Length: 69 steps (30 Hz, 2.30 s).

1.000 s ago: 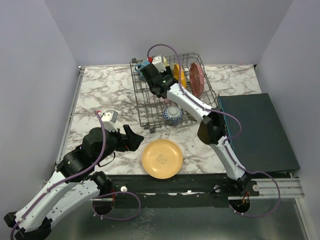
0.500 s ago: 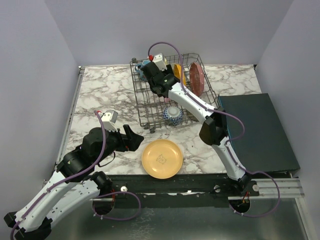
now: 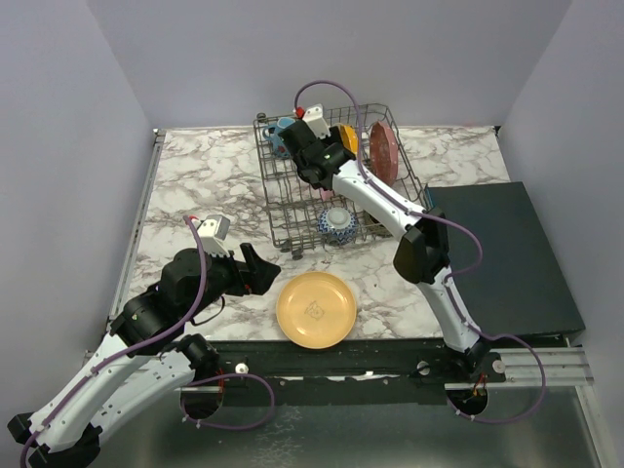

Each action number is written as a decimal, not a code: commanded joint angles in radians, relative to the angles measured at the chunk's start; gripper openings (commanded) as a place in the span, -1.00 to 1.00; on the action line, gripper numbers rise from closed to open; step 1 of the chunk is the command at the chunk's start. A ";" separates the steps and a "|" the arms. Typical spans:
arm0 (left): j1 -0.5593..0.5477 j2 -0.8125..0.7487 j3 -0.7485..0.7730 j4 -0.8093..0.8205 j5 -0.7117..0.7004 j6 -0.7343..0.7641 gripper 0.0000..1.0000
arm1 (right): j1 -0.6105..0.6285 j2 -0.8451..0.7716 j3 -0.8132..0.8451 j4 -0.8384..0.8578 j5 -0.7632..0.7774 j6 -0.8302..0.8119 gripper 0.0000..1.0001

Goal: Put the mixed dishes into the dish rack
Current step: Insert the plate into the dish rack.

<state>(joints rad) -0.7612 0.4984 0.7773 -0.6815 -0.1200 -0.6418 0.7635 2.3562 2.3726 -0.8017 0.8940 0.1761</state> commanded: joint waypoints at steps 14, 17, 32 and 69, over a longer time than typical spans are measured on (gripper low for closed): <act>0.002 0.005 -0.008 0.015 -0.006 0.010 0.79 | -0.036 -0.098 -0.030 -0.021 -0.009 0.045 0.25; 0.002 0.005 -0.007 0.015 -0.007 0.010 0.79 | -0.030 -0.099 -0.029 -0.013 -0.024 0.045 0.29; 0.002 0.006 -0.007 0.014 -0.007 0.010 0.79 | 0.006 -0.082 -0.015 0.033 -0.123 0.029 0.46; 0.002 0.047 -0.007 0.017 0.012 0.009 0.97 | 0.072 -0.488 -0.431 0.181 -0.536 0.117 0.54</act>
<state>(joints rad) -0.7612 0.5274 0.7773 -0.6807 -0.1196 -0.6415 0.8257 1.9804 2.0373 -0.6609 0.4450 0.2619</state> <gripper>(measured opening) 0.986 0.769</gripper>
